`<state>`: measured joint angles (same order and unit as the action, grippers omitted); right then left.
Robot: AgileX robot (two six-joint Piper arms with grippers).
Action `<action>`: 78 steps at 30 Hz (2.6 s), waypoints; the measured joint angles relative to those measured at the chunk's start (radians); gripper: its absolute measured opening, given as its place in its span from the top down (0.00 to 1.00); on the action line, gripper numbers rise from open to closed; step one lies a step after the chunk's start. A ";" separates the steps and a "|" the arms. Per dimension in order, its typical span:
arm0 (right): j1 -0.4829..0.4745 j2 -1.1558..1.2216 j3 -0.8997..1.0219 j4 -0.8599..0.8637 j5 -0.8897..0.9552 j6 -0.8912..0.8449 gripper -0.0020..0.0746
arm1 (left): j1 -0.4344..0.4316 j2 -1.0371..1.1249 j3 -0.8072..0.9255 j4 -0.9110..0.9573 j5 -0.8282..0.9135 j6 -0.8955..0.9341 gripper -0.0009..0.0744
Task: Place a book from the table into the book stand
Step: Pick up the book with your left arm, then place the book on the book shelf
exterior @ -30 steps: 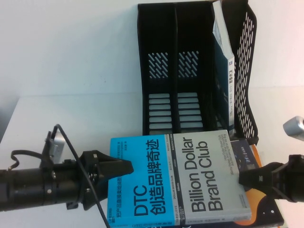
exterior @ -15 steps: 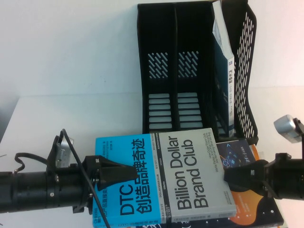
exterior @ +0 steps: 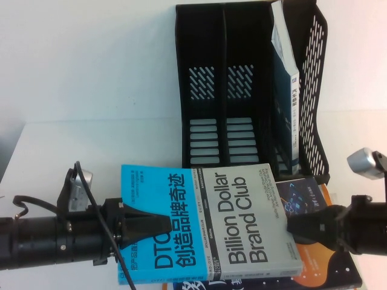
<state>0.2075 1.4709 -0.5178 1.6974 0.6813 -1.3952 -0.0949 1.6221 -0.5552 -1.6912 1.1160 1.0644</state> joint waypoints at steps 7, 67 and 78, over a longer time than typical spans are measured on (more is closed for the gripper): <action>0.008 -0.162 0.009 -0.179 -0.230 -0.008 0.98 | -0.006 -0.113 -0.060 0.036 -0.011 -0.085 0.75; 0.008 -0.404 0.202 -0.083 -0.483 0.004 0.98 | -0.305 0.110 -1.350 1.522 0.082 -1.414 0.75; 0.008 -0.404 0.202 -0.055 -0.490 0.010 0.98 | -0.308 0.124 -1.350 1.485 -0.117 -1.465 0.75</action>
<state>0.2155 1.0664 -0.3158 1.6424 0.1910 -1.3853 -0.4025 1.7465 -1.9050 -0.2065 0.9992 -0.4008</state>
